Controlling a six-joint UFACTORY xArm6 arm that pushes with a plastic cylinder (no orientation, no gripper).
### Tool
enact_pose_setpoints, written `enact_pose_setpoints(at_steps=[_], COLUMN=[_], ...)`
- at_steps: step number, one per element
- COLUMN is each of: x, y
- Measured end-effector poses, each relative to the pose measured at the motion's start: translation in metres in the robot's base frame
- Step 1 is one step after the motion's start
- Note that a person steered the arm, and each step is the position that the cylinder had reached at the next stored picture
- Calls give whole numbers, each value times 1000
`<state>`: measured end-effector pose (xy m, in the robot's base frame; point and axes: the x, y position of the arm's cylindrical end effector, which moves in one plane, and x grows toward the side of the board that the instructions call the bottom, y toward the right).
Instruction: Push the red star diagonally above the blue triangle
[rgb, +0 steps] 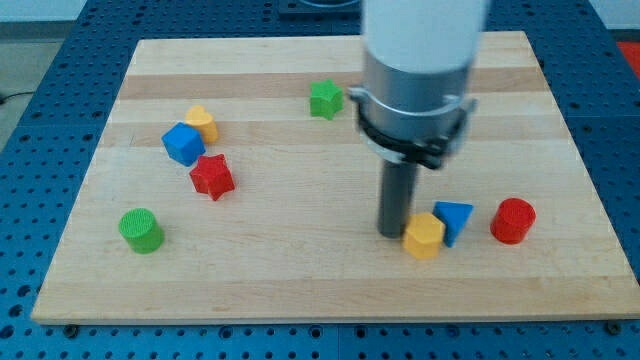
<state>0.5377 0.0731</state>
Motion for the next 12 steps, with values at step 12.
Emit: enact_pose_setpoints(at_steps=[12], x=[-57], y=[-10])
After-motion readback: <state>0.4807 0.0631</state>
